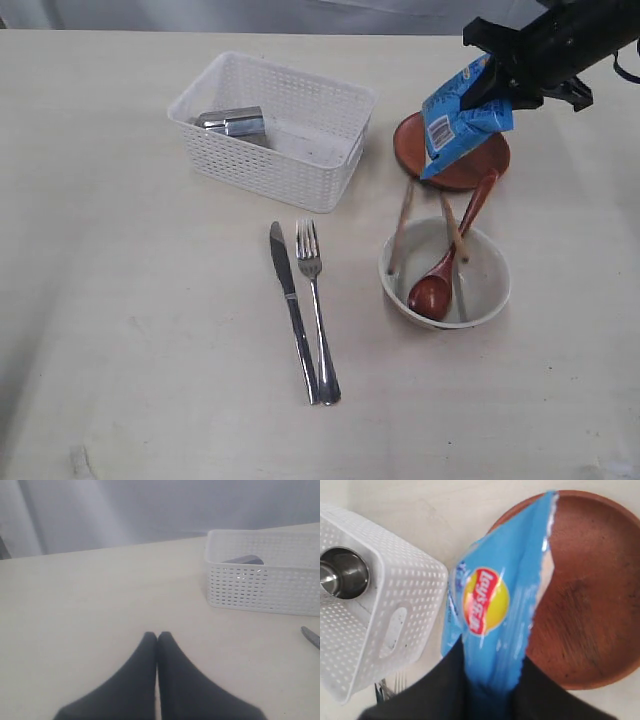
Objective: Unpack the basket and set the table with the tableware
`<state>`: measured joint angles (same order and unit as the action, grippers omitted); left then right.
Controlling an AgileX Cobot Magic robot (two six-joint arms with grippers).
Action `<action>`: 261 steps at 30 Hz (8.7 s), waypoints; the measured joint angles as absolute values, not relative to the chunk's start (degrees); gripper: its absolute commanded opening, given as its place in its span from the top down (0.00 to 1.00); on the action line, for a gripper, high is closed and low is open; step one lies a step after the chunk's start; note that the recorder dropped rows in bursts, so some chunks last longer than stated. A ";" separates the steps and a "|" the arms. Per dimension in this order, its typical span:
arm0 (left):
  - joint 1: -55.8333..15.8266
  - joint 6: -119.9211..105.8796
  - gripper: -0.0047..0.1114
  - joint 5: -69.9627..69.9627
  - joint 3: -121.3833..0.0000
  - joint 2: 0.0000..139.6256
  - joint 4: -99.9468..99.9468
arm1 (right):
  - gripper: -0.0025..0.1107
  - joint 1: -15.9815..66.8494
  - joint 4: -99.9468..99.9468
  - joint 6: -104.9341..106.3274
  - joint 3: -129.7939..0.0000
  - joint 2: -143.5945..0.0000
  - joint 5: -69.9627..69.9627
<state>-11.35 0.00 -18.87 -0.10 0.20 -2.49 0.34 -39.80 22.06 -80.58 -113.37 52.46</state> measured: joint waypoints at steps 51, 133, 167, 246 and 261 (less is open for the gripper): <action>-11.35 0.00 0.96 -18.87 -0.10 0.20 -2.49 | 0.98 0.34 -42.19 19.37 -83.20 -116.26 53.04; -11.35 0.00 0.96 -18.87 -0.10 0.20 -2.49 | 0.98 -0.72 -5.93 -4.76 -86.55 -122.12 53.52; -11.35 0.00 0.96 -18.87 -0.10 0.20 -2.49 | 0.54 4.00 -19.08 9.43 -86.47 -102.24 68.81; -11.35 0.00 0.96 -18.87 -0.10 0.20 -2.49 | 0.70 33.63 0.00 -10.95 -65.93 -95.12 64.88; -11.35 0.00 0.96 -18.87 -0.10 0.20 -2.49 | 0.55 28.46 -25.15 -5.12 -74.73 -105.19 58.03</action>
